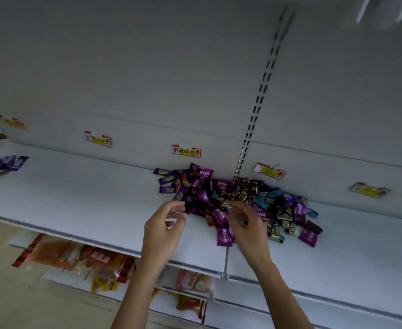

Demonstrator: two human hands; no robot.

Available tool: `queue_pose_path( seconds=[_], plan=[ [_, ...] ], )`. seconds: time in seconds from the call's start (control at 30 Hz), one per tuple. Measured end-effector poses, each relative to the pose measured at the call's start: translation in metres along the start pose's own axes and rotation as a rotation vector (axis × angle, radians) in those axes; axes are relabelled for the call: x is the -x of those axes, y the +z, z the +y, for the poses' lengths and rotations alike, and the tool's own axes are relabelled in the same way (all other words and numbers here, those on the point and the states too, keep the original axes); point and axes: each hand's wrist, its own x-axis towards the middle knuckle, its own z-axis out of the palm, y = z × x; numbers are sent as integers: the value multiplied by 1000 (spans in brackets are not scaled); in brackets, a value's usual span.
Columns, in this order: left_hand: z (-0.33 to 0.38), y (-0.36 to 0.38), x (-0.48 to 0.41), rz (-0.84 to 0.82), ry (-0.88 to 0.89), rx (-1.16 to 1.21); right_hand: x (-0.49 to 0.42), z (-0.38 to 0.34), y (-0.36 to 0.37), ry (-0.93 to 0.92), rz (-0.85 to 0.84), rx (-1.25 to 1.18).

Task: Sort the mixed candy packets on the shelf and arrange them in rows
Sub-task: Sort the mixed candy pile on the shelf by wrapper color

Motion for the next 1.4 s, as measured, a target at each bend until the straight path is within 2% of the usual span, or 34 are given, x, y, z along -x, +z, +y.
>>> queue_pose_path(
  seconds=[0.17, 0.23, 0.3, 0.43, 0.5, 0.57, 0.67, 0.77, 1.03, 1.17, 1.3, 1.4],
  plan=[
    [-12, 41, -16, -220, 28, 5, 2, 31, -39, 98, 231, 42],
    [-18, 63, -19, -302, 43, -6, -3, 51, -51, 141, 272, 76],
    [-27, 87, -18, -402, 80, -48, -10, 70, -57, 198, 231, 134],
    [-49, 135, -3, -635, 224, -241, -17, 92, -51, 230, 2, 325],
    [-59, 152, 0, -631, 338, -393, -19, 100, -44, 171, -129, 414],
    [-66, 163, -2, -585, 431, -542, -23, 109, -41, 92, -179, 522],
    [-63, 168, -11, -515, 439, -756, -22, 117, -42, 40, -125, 603],
    [-60, 171, -15, -533, 382, -887, -17, 126, -46, -3, 3, 575],
    [-56, 180, -16, -489, 340, -955, -19, 132, -50, 136, 174, 575],
    [-56, 186, -13, -485, 290, -1024, -21, 129, -45, 134, 98, 629],
    [-49, 190, -16, -474, 222, -984, -23, 126, -48, 140, 62, 575],
    [-45, 192, -17, -479, 264, -939, -26, 124, -52, 197, 33, 523]
  ],
)
